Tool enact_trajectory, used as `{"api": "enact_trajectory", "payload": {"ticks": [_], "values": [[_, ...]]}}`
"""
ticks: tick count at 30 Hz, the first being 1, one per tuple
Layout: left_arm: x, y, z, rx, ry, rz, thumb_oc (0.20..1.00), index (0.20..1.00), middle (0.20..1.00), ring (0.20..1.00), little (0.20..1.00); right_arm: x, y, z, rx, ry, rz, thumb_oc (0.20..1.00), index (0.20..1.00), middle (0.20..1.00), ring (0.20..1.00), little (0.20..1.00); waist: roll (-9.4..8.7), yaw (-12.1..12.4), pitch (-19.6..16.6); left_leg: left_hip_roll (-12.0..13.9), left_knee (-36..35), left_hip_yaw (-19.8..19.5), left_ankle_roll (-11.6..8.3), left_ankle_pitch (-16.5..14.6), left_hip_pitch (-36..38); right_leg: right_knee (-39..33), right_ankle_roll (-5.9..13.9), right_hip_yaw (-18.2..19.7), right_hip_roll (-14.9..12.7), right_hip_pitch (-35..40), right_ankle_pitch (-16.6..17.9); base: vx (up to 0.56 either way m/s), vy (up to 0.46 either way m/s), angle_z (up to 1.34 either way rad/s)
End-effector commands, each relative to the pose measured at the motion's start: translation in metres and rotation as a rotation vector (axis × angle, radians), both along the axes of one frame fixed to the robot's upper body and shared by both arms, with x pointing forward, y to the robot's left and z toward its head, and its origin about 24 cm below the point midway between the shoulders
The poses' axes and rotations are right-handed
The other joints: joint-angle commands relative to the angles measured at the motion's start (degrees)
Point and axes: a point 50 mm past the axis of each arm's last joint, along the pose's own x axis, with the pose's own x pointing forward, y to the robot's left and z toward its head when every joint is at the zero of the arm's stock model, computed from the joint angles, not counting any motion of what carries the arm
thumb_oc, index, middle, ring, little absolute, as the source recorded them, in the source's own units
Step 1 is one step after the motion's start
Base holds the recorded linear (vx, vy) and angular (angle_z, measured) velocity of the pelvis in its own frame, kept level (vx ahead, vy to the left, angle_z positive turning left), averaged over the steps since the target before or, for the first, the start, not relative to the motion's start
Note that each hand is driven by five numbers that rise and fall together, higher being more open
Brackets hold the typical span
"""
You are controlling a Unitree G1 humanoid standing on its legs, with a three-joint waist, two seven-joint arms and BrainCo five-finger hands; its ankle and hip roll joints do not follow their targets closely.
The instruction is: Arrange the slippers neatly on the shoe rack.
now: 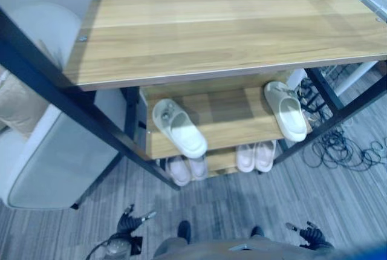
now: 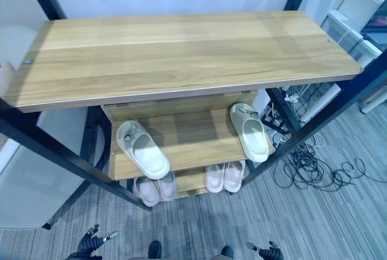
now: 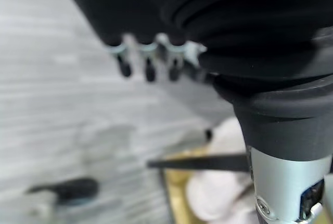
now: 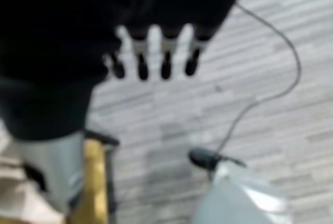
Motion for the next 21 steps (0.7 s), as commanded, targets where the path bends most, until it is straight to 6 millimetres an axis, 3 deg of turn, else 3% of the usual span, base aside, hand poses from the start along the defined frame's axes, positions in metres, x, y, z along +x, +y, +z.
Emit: {"api": "enact_trajectory", "payload": {"ticks": [1, 9, 14, 15, 16, 19, 21], "values": [[-0.001, -0.005, -0.002, -0.003, 0.011, -0.010, 1.000, 1.000, 1.000, 1.000, 1.000, 0.014, -0.014, 0.009, -0.076, -0.038, 0.084, 1.000, 1.000, 1.000, 1.000, 1.000, -0.80, 2.21, -1.93, -0.24, 5.96, -0.39, -2.11, -0.22, -1.97, -1.42, -1.63, 2.73, 4.14, 3.46, 3.19, -0.07, -0.114, 0.07], [-0.003, -0.009, -0.006, -0.021, 0.037, 0.043, 1.000, 1.000, 1.000, 1.000, 1.000, 0.035, 0.011, 0.009, -0.036, -0.086, 0.233, 1.000, 1.000, 1.000, 1.000, 1.000, -1.01, 1.78, -2.35, 2.27, 3.44, -0.21, -3.14, 2.33, -0.31, -5.66, -2.81, 2.66, 6.71, 5.62, 1.00, -0.02, -0.146, -0.09], [0.011, -0.015, -0.004, -0.029, 0.000, 0.018, 1.000, 1.000, 1.000, 1.000, 1.000, 0.044, 0.021, 0.011, -0.028, -0.115, 0.304, 1.000, 1.000, 1.000, 1.000, 1.000, -0.83, 1.84, -1.52, 2.91, 2.21, -1.14, -4.27, 4.42, -1.70, -7.10, -3.15, 0.70, 7.31, 5.60, 0.13, -0.06, -0.063, 0.02], [0.019, -0.015, -0.003, -0.027, -0.019, 0.011, 1.000, 1.000, 1.000, 1.000, 1.000, 0.047, 0.021, 0.012, -0.036, -0.127, 0.325, 1.000, 1.000, 1.000, 1.000, 1.000, -0.95, 1.73, -0.97, 3.01, 3.16, -0.55, -4.89, 4.91, -3.29, -7.69, -3.09, -0.03, 7.07, 5.52, 0.34, -0.18, 0.062, 0.42], [0.028, -0.017, -0.001, -0.028, -0.050, 0.003, 1.000, 1.000, 1.000, 1.000, 1.000, 0.052, 0.023, 0.015, -0.050, -0.140, 0.382, 1.000, 1.000, 1.000, 1.000, 1.000, -1.34, 1.27, -0.49, 4.24, 4.73, 2.60, -5.23, 4.72, -4.59, -7.77, -3.10, -1.03, 6.28, 4.55, 0.80, -0.16, 0.107, 0.55], [0.032, -0.019, 0.001, -0.031, -0.072, 0.002, 1.000, 1.000, 1.000, 1.000, 1.000, 0.061, 0.031, 0.019, -0.059, -0.173, 0.469, 1.000, 1.000, 1.000, 1.000, 1.000, -1.40, 1.52, -0.09, 5.65, 4.83, 0.59, -5.69, 5.14, -4.99, -7.14, -2.92, -0.58, 6.27, 4.23, 1.04, -0.02, 0.111, 0.35], [0.033, -0.020, 0.000, -0.018, -0.055, -0.033, 1.000, 1.000, 1.000, 1.000, 1.000, 0.060, 0.040, 0.017, -0.043, -0.171, 0.518, 1.000, 1.000, 1.000, 1.000, 1.000, -0.98, 0.86, -1.31, 5.71, 0.27, 0.87, -5.54, 5.30, -2.42, -6.91, -2.65, 0.31, 6.33, 4.71, 1.26, 0.11, 0.173, 0.08]]}}
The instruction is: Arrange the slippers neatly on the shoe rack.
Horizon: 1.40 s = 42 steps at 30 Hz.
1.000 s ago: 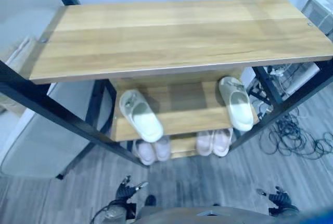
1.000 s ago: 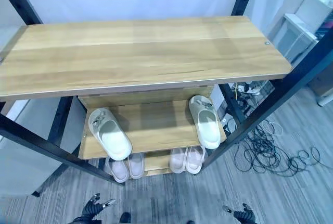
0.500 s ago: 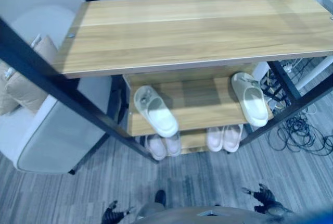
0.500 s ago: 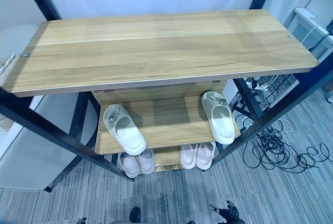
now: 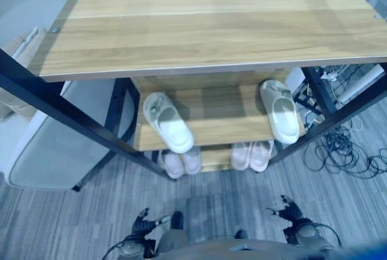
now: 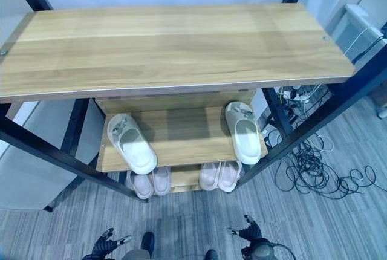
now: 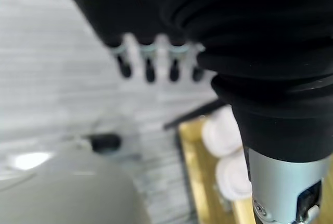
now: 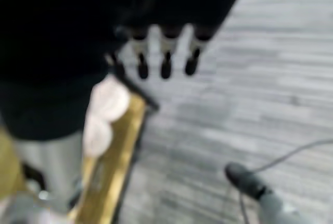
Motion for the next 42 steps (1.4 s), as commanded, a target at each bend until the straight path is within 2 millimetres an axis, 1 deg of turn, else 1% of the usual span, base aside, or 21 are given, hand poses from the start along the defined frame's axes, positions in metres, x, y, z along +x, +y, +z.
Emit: {"api": "enact_trajectory", "payload": {"ticks": [1, 4, 6, 9, 10, 14, 16, 17, 18, 19, 23, 25, 27, 30, 34, 35, 36, 37, 38, 41, 42], "values": [[0.005, 0.004, 0.002, 0.038, -0.008, -0.012, 1.000, 1.000, 1.000, 1.000, 1.000, -0.001, -0.003, 0.003, -0.025, -0.022, 0.069, 1.000, 1.000, 1.000, 1.000, 1.000, 0.40, 1.23, -2.83, 0.83, -3.31, 0.93, -0.57, 2.64, 1.52, 8.23, 3.07, 4.06, -2.42, -3.26, 0.48, 0.12, 0.190, -0.08], [0.017, -0.006, 0.007, 0.044, -0.044, -0.234, 1.000, 1.000, 1.000, 1.000, 1.000, 0.000, 0.007, 0.002, -0.008, -0.022, 0.124, 1.000, 1.000, 1.000, 1.000, 1.000, 0.73, 1.00, -3.34, -0.37, -3.56, 2.46, 0.12, 1.48, 3.00, 6.96, 3.87, 5.17, -3.62, -2.82, 1.78, 0.05, 0.181, -0.28], [0.021, -0.023, 0.012, 0.028, -0.087, -0.491, 1.000, 1.000, 1.000, 1.000, 1.000, -0.004, 0.010, 0.000, 0.001, -0.001, 0.159, 1.000, 1.000, 1.000, 1.000, 1.000, 1.25, 0.55, -3.71, -1.15, -3.56, 3.53, 0.45, 0.58, 3.39, 5.82, 4.66, 5.68, -4.37, -2.65, 2.63, 0.04, 0.137, -0.34], [0.032, -0.043, 0.029, 0.000, -0.197, -0.736, 1.000, 1.000, 1.000, 1.000, 1.000, -0.015, 0.010, -0.005, 0.000, 0.046, 0.185, 1.000, 1.000, 1.000, 1.000, 1.000, 1.96, 0.04, -4.28, -1.57, -3.56, 4.20, 0.52, -0.17, 3.76, 4.20, 5.29, 5.80, -5.12, -2.13, 3.28, 0.03, 0.079, -0.30], [0.047, -0.054, 0.046, -0.018, -0.294, -0.845, 1.000, 1.000, 1.000, 1.000, 1.000, -0.018, 0.008, -0.005, -0.004, 0.054, 0.187, 1.000, 1.000, 1.000, 1.000, 1.000, 2.31, -0.32, -4.33, -1.74, -3.56, 4.33, 0.54, -0.29, 3.77, 3.81, 5.49, 5.85, -5.35, -1.99, 3.44, 0.01, 0.018, -0.10], [0.069, -0.073, 0.084, -0.099, -0.471, -1.005, 1.000, 1.000, 1.000, 1.000, 1.000, -0.023, 0.001, -0.006, -0.028, 0.081, 0.202, 1.000, 1.000, 1.000, 1.000, 1.000, 2.89, -1.07, -4.35, -1.93, -3.56, 4.80, 0.49, -0.48, 3.77, 3.22, 5.81, 6.04, -5.68, -1.81, 3.72, 0.01, -0.004, -0.03], [0.073, -0.076, 0.093, -0.117, -0.504, -1.038, 1.000, 1.000, 1.000, 1.000, 1.000, -0.025, 0.000, -0.007, -0.031, 0.096, 0.208, 1.000, 1.000, 1.000, 1.000, 1.000, 3.03, -1.23, -4.35, -1.95, -3.56, 4.94, 0.47, -0.58, 3.77, 3.09, 5.85, 6.17, -5.75, -1.79, 3.78, 0.01, -0.013, -0.05], [0.077, -0.084, 0.110, -0.157, -0.558, -1.122, 1.000, 1.000, 1.000, 1.000, 1.000, -0.029, -0.002, -0.009, -0.043, 0.132, 0.219, 1.000, 1.000, 1.000, 1.000, 1.000, 3.30, -1.54, -4.49, -1.93, -3.56, 5.39, 0.39, -0.66, 3.84, 2.92, 5.95, 6.34, -5.88, -1.80, 3.91, 0.02, -0.024, -0.07], [0.078, -0.091, 0.118, -0.192, -0.587, -1.165, 1.000, 1.000, 1.000, 1.000, 1.000, -0.032, -0.004, -0.011, -0.054, 0.154, 0.224, 1.000, 1.000, 1.000, 1.000, 1.000, 3.51, -1.80, -4.60, -1.92, -3.56, 5.56, 0.31, -0.65, 3.85, 2.76, 5.98, 6.50, -5.96, -1.76, 4.00, 0.02, -0.022, -0.10], [0.078, -0.090, 0.119, -0.193, -0.585, -1.166, 1.000, 1.000, 1.000, 1.000, 1.000, -0.031, -0.003, -0.011, -0.053, 0.154, 0.224, 1.000, 1.000, 1.000, 1.000, 1.000, 3.47, -1.71, -4.59, -1.91, -3.56, 5.60, 0.30, -0.67, 3.87, 2.72, 5.98, 6.54, -5.95, -1.75, 4.03, 0.02, -0.030, -0.10], [0.088, -0.119, 0.153, -0.293, -0.732, -1.279, 1.000, 1.000, 1.000, 1.000, 1.000, -0.033, 0.000, -0.014, -0.048, 0.176, 0.202, 1.000, 1.000, 1.000, 1.000, 1.000, 3.87, -2.76, -4.91, -1.70, -3.56, 6.59, 0.07, -0.54, 3.94, 2.14, 6.01, 7.15, -5.87, -1.73, 4.54, 0.02, -0.049, -0.04], [0.092, -0.130, 0.162, -0.314, -0.783, -1.302, 1.000, 1.000, 1.000, 1.000, 1.000, -0.034, 0.001, -0.014, -0.045, 0.179, 0.199, 1.000, 1.000, 1.000, 1.000, 1.000, 3.92, -3.18, -4.90, -1.61, -3.56, 6.78, -0.04, -0.50, 3.90, 2.01, 5.97, 7.25, -5.79, -1.82, 4.60, 0.02, -0.052, -0.06], [0.099, -0.138, 0.175, -0.339, -0.847, -1.307, 1.000, 1.000, 1.000, 1.000, 1.000, -0.034, 0.003, -0.015, -0.041, 0.179, 0.200, 1.000, 1.000, 1.000, 1.000, 1.000, 3.93, -3.70, -4.86, -1.52, -3.56, 7.02, -0.18, -0.41, 3.79, 1.77, 5.96, 7.50, -5.67, -1.94, 4.67, 0.01, -0.060, -0.09], [0.111, -0.145, 0.187, -0.373, -0.925, -1.228, 1.000, 1.000, 1.000, 1.000, 1.000, -0.039, 0.005, -0.016, -0.036, 0.189, 0.194, 1.000, 1.000, 1.000, 1.000, 1.000, 4.04, -4.41, -4.70, -1.30, -3.56, 7.37, -0.43, -0.08, 3.54, 1.57, 5.86, 7.72, -5.47, -2.28, 4.79, 0.01, -0.058, -0.07], [0.132, -0.152, 0.211, -0.324, -1.067, -1.174, 1.000, 1.000, 1.000, 1.000, 1.000, -0.044, 0.002, -0.017, -0.037, 0.206, 0.164, 1.000, 1.000, 1.000, 1.000, 1.000, 4.56, -5.21, -4.74, -1.12, -3.56, 7.73, -0.77, 0.14, 3.11, 0.55, 5.91, 8.11, -5.34, -2.61, 5.35, 0.02, -0.059, -0.07], [0.132, -0.152, 0.211, -0.324, -1.068, -1.174, 1.000, 1.000, 1.000, 1.000, 1.000, -0.043, 0.002, -0.017, -0.038, 0.206, 0.164, 1.000, 1.000, 1.000, 1.000, 1.000, 4.61, -5.16, -4.71, -1.10, -3.56, 7.76, -0.78, 0.14, 3.09, 0.54, 5.90, 8.14, -5.32, -2.65, 5.37, 0.03, -0.052, -0.07], [0.141, -0.153, 0.223, -0.284, -1.131, -1.152, 1.000, 1.000, 1.000, 1.000, 1.000, -0.045, 0.000, -0.017, -0.040, 0.205, 0.151, 1.000, 1.000, 1.000, 1.000, 1.000, 4.97, -5.57, -4.83, -1.04, -3.56, 8.08, -0.90, 0.20, 2.96, 0.23, 5.96, 8.30, -5.38, -2.90, 5.51, 0.02, -0.029, -0.07], [0.141, -0.154, 0.223, -0.284, -1.132, -1.152, 1.000, 1.000, 1.000, 1.000, 1.000, -0.045, 0.000, -0.017, -0.040, 0.205, 0.151, 1.000, 1.000, 1.000, 1.000, 1.000, 5.01, -5.54, -4.81, -1.03, -3.56, 8.10, -0.90, 0.20, 2.95, 0.24, 5.96, 8.33, -5.37, -2.93, 5.52, 0.04, -0.054, -0.08], [0.150, -0.154, 0.235, -0.215, -1.200, -1.142, 1.000, 1.000, 1.000, 1.000, 1.000, -0.046, -0.002, -0.017, -0.043, 0.205, 0.144, 1.000, 1.000, 1.000, 1.000, 1.000, 5.48, -5.86, -4.93, -0.98, -3.56, 8.37, -1.04, 0.17, 2.87, 0.11, 6.01, 8.63, -5.42, -3.21, 5.50, 0.04, -0.038, -0.09], [0.166, -0.147, 0.240, -0.068, -1.247, -1.067, 1.000, 1.000, 1.000, 1.000, 1.000, -0.044, -0.003, -0.014, -0.041, 0.175, 0.137, 1.000, 1.000, 1.000, 1.000, 1.000, 6.14, -6.35, -4.87, -0.86, -3.56, 8.85, -1.19, 0.26, 2.77, 0.11, 6.09, 9.25, -5.42, -3.70, 5.32, 0.03, -0.041, -0.09], [0.166, -0.147, 0.240, -0.068, -1.247, -1.067, 1.000, 1.000, 1.000, 1.000, 1.000, -0.044, -0.003, -0.014, -0.041, 0.175, 0.137, 1.000, 1.000, 1.000, 1.000, 1.000, 6.15, -6.34, -4.87, -0.86, -3.56, 8.85, -1.19, 0.26, 2.77, 0.11, 6.09, 9.25, -5.42, -3.71, 5.32, 0.00, -0.026, -0.13]]}}
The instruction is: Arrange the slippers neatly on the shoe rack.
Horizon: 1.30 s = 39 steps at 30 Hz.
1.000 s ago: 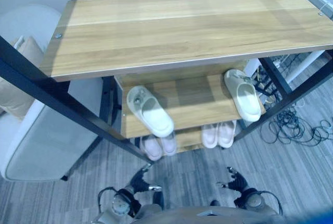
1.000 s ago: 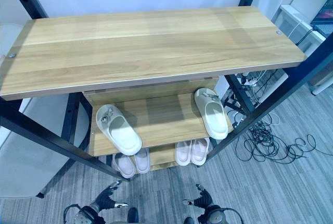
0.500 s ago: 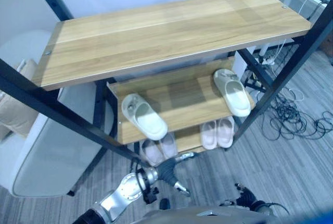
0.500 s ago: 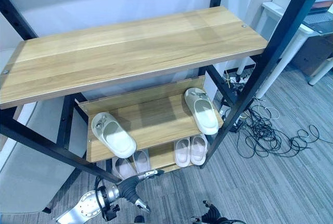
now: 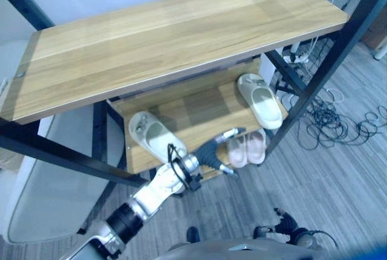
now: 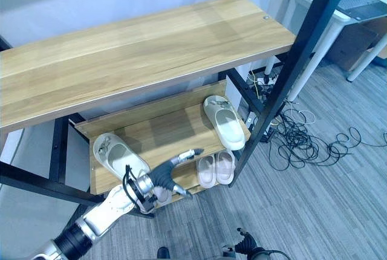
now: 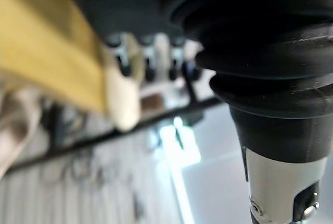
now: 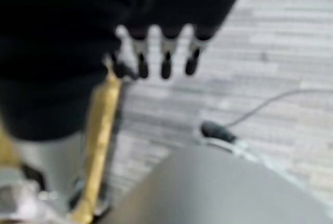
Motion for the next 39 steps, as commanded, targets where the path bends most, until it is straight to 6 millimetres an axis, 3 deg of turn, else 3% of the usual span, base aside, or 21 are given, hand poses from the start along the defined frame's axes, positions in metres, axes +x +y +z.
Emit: {"api": "enact_trajectory", "payload": {"ticks": [1, 6, 17, 20, 27, 39], "values": [[0.026, 0.001, 0.033, 0.004, -0.229, 0.111, 1.000, 1.000, 1.000, 1.000, 1.000, -0.013, -0.006, -0.003, -0.027, 0.029, 0.002, 1.000, 1.000, 1.000, 1.000, 1.000, 0.37, -0.83, -2.31, 1.03, 0.42, -0.53, -3.05, 1.25, -2.65, 0.58, 3.48, 1.09, -2.56, -1.64, 3.15, 0.00, -0.030, -0.12], [0.050, 0.023, 0.045, 0.136, -0.381, 0.285, 1.000, 1.000, 1.000, 1.000, 1.000, -0.013, -0.017, 0.001, -0.059, 0.011, -0.017, 1.000, 1.000, 1.000, 1.000, 1.000, 1.80, -1.31, -2.18, 1.10, 0.42, 0.33, -3.31, 1.43, -3.43, 0.58, 3.69, 1.93, -2.70, -3.09, 3.30, 0.02, -0.031, -0.08], [0.070, 0.068, 0.060, 0.415, -0.613, 0.542, 1.000, 1.000, 1.000, 1.000, 1.000, -0.008, -0.034, 0.007, -0.129, -0.020, 0.001, 1.000, 1.000, 1.000, 1.000, 1.000, 4.74, -1.89, -1.31, 1.08, 0.42, 1.23, -3.55, 1.93, -4.82, 0.58, 3.63, 3.08, -2.58, -5.35, 3.44, 0.01, -0.009, -0.07], [0.070, 0.074, 0.062, 0.455, -0.641, 0.563, 1.000, 1.000, 1.000, 1.000, 1.000, -0.007, -0.033, 0.007, -0.132, -0.023, 0.000, 1.000, 1.000, 1.000, 1.000, 1.000, 4.79, -1.81, -1.28, 1.21, 0.42, 1.21, -3.60, 1.99, -4.98, 0.58, 3.59, 3.11, -2.51, -5.43, 3.36, 0.01, -0.016, -0.07], [0.066, 0.113, 0.056, 0.614, -0.659, 0.701, 1.000, 1.000, 1.000, 1.000, 1.000, -0.008, -0.031, 0.007, -0.124, -0.035, -0.009, 1.000, 1.000, 1.000, 1.000, 1.000, 4.17, -1.24, -1.37, 1.75, 0.42, 1.15, -3.95, 2.00, -4.63, 0.58, 3.44, 2.67, -2.09, -4.94, 3.03, 0.01, -0.026, -0.02], [0.055, 0.172, 0.038, 0.836, -0.562, 0.843, 1.000, 1.000, 1.000, 1.000, 1.000, -0.007, -0.035, 0.009, -0.129, -0.038, -0.009, 1.000, 1.000, 1.000, 1.000, 1.000, 5.41, -0.93, -0.94, 1.88, 0.42, 1.73, -4.02, 2.09, -5.17, 0.58, 3.48, 3.63, -1.93, -6.35, 3.29, 0.00, 0.000, 0.00]]}}
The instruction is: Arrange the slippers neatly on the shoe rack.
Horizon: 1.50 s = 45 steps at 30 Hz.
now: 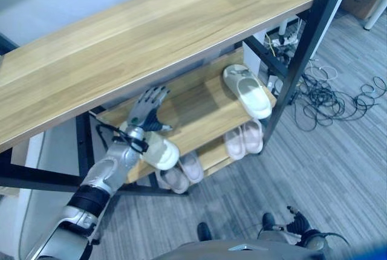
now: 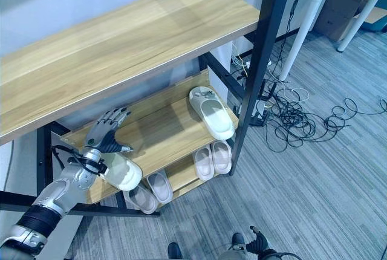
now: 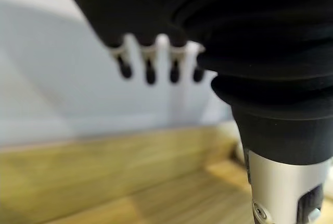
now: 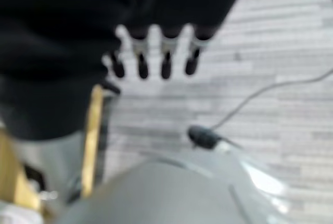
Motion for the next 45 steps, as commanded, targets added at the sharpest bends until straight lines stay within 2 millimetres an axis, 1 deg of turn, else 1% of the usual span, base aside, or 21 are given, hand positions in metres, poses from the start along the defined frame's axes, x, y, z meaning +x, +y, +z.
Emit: {"api": "enact_trajectory", "payload": {"ticks": [1, 2, 5, 13, 21, 25, 26, 30, 31, 42, 44, 45], "values": [[0.012, 0.031, 0.029, 0.043, -0.132, 0.121, 1.000, 1.000, 1.000, 1.000, 1.000, 0.000, -0.009, 0.003, -0.027, -0.006, 0.032, 1.000, 1.000, 1.000, 1.000, 1.000, 1.06, 0.24, -1.13, 1.51, 0.43, -1.24, -4.15, 1.98, -2.87, 0.64, 3.43, 0.12, -1.92, -1.74, 1.92, 0.00, 0.000, 0.00], [0.010, 0.036, 0.026, 0.047, -0.117, 0.141, 1.000, 1.000, 1.000, 1.000, 1.000, 0.000, -0.009, 0.003, -0.028, -0.006, 0.033, 1.000, 1.000, 1.000, 1.000, 1.000, 1.34, 0.22, -1.01, 1.54, 0.43, -1.07, -4.17, 2.04, -2.96, 0.64, 3.40, 0.23, -1.89, -1.91, 1.91, 0.00, 0.000, 0.00], [0.006, 0.042, 0.021, 0.040, -0.103, 0.167, 1.000, 1.000, 1.000, 1.000, 1.000, -0.001, -0.010, 0.003, -0.031, -0.006, 0.028, 1.000, 1.000, 1.000, 1.000, 1.000, 1.75, 0.17, -0.89, 1.53, 0.43, -0.95, -4.18, 2.08, -3.16, 0.64, 3.37, 0.35, -1.84, -2.19, 1.94, 0.00, 0.000, 0.00], [-0.001, 0.050, 0.008, 0.043, -0.057, 0.222, 1.000, 1.000, 1.000, 1.000, 1.000, 0.001, -0.011, 0.003, -0.038, -0.005, 0.032, 1.000, 1.000, 1.000, 1.000, 1.000, 2.16, 0.10, -0.74, 1.62, 0.43, -0.66, -4.16, 2.11, -3.42, 0.64, 3.25, 0.83, -1.65, -2.76, 1.92, 0.00, 0.000, 0.00], [-0.003, 0.061, 0.000, 0.050, -0.024, 0.291, 1.000, 1.000, 1.000, 1.000, 1.000, 0.000, -0.009, 0.002, -0.036, -0.001, 0.022, 1.000, 1.000, 1.000, 1.000, 1.000, 1.67, 0.10, -0.65, 1.96, 0.43, -0.68, -4.20, 2.14, -3.71, 0.64, 3.21, 0.84, -1.53, -3.25, 2.01, 0.00, -0.012, -0.07], [-0.004, 0.062, -0.002, 0.051, -0.011, 0.298, 1.000, 1.000, 1.000, 1.000, 1.000, 0.000, -0.009, 0.001, -0.036, 0.005, 0.013, 1.000, 1.000, 1.000, 1.000, 1.000, 1.38, 0.17, -0.66, 2.12, 0.43, -0.72, -4.25, 2.17, -3.91, 0.64, 3.20, 0.62, -1.39, -3.49, 2.05, 0.00, 0.000, 0.00], [-0.005, 0.063, -0.006, 0.047, -0.001, 0.304, 1.000, 1.000, 1.000, 1.000, 1.000, -0.001, -0.008, 0.000, -0.035, 0.007, 0.014, 1.000, 1.000, 1.000, 1.000, 1.000, 1.34, 0.15, -0.63, 2.19, 0.43, -0.69, -4.28, 2.20, -3.99, 0.64, 3.20, 0.62, -1.39, -3.62, 2.09, 0.00, 0.000, 0.00], [-0.006, 0.063, -0.010, 0.033, 0.012, 0.318, 1.000, 1.000, 1.000, 1.000, 1.000, 0.003, -0.008, 0.002, -0.031, -0.008, 0.016, 1.000, 1.000, 1.000, 1.000, 1.000, 1.23, 0.17, -0.57, 2.23, 0.43, -0.67, -4.28, 2.31, -4.52, 0.64, 3.21, 0.92, -1.34, -4.33, 2.27, 0.00, 0.000, 0.00], [-0.007, 0.064, -0.016, 0.025, 0.032, 0.338, 1.000, 1.000, 1.000, 1.000, 1.000, 0.004, -0.007, 0.003, -0.032, -0.014, 0.029, 1.000, 1.000, 1.000, 1.000, 1.000, 1.17, 0.03, -0.49, 2.26, 0.43, -0.47, -4.30, 2.36, -4.92, 0.64, 3.25, 1.13, -1.29, -4.98, 2.51, 0.00, 0.000, 0.00], [-0.004, 0.071, -0.029, -0.006, 0.087, 0.413, 1.000, 1.000, 1.000, 1.000, 1.000, 0.011, -0.006, 0.004, -0.041, -0.023, 0.048, 1.000, 1.000, 1.000, 1.000, 1.000, 0.79, 0.14, -0.77, 2.80, 0.43, -0.02, -4.37, 3.15, -7.41, 0.64, 3.10, 2.08, -0.63, -8.40, 3.29, 0.00, -0.012, -0.05], [-0.003, 0.071, -0.028, -0.009, 0.082, 0.417, 1.000, 1.000, 1.000, 1.000, 1.000, 0.011, -0.007, 0.004, -0.041, -0.024, 0.046, 1.000, 1.000, 1.000, 1.000, 1.000, 0.68, 0.23, -0.80, 2.89, 0.43, 0.02, -4.39, 3.24, -7.68, 0.64, 3.10, 2.07, -0.62, -8.69, 3.35, 0.01, -0.013, -0.12], [-0.001, 0.070, -0.024, -0.011, 0.064, 0.412, 1.000, 1.000, 1.000, 1.000, 1.000, 0.012, -0.007, 0.005, -0.043, -0.029, 0.040, 1.000, 1.000, 1.000, 1.000, 1.000, 0.46, 0.35, -0.78, 3.00, 0.43, -0.09, -4.38, 3.29, -8.02, 0.64, 3.09, 2.10, -0.49, -9.05, 3.45, 0.01, -0.023, -0.09]]}}
